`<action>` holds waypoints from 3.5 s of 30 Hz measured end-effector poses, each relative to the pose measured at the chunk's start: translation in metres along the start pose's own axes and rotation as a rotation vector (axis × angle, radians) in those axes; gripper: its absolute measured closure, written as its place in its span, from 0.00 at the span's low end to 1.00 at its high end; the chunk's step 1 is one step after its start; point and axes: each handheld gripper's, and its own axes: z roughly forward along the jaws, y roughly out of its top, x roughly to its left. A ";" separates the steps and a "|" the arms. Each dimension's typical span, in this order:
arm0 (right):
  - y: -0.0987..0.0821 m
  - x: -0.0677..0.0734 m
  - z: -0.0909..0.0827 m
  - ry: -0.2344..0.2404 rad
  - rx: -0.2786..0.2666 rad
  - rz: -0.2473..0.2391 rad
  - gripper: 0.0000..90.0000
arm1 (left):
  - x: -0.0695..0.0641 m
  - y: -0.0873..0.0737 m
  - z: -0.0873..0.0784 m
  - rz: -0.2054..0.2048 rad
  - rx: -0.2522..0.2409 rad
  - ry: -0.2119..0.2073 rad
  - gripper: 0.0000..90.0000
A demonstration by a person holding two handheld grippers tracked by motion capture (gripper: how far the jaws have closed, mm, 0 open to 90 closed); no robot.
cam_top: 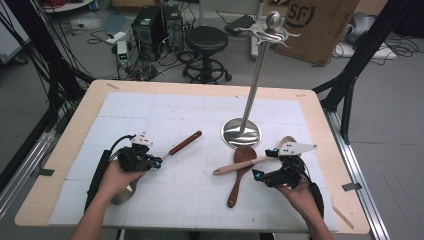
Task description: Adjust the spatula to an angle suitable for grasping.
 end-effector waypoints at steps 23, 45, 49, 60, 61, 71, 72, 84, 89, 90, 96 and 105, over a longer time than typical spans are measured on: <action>0.049 0.032 0.037 0.128 -0.028 -0.003 0.09 | -0.027 0.026 -0.008 0.046 -0.125 -0.121 0.93; 0.076 0.055 0.068 0.249 -0.070 0.068 0.49 | -0.059 0.047 0.000 0.107 -0.171 -0.210 0.93; 0.078 0.058 0.070 0.244 -0.079 0.081 0.57 | -0.063 0.050 0.002 0.112 -0.174 -0.223 0.93; 0.082 0.068 0.070 0.230 -0.130 0.091 0.64 | -0.065 0.053 -0.001 0.116 -0.204 -0.243 0.93; 0.082 0.068 0.071 0.235 -0.133 0.097 0.62 | -0.066 0.053 -0.001 0.118 -0.200 -0.242 0.93; 0.090 0.070 0.073 0.230 -0.160 0.188 0.64 | -0.073 0.058 -0.001 0.118 -0.224 -0.260 0.93; 0.091 0.071 0.072 0.225 -0.161 0.190 0.65 | -0.074 0.058 -0.002 0.117 -0.229 -0.257 0.93; 0.113 0.067 0.058 0.316 -0.208 0.215 0.78 | -0.068 0.058 -0.015 0.102 -0.319 -0.317 0.83; 0.125 0.063 0.047 0.313 -0.238 0.198 0.81 | -0.064 0.057 -0.021 0.082 -0.344 -0.311 0.76; 0.128 0.063 0.045 0.304 -0.242 0.190 0.81 | -0.063 0.056 -0.022 0.081 -0.347 -0.308 0.75; 0.138 0.059 0.036 0.275 -0.277 0.158 0.81 | -0.059 0.055 -0.025 0.065 -0.357 -0.294 0.69; 0.150 0.054 0.020 0.280 -0.314 0.122 0.81 | -0.052 0.052 -0.027 0.044 -0.352 -0.244 0.62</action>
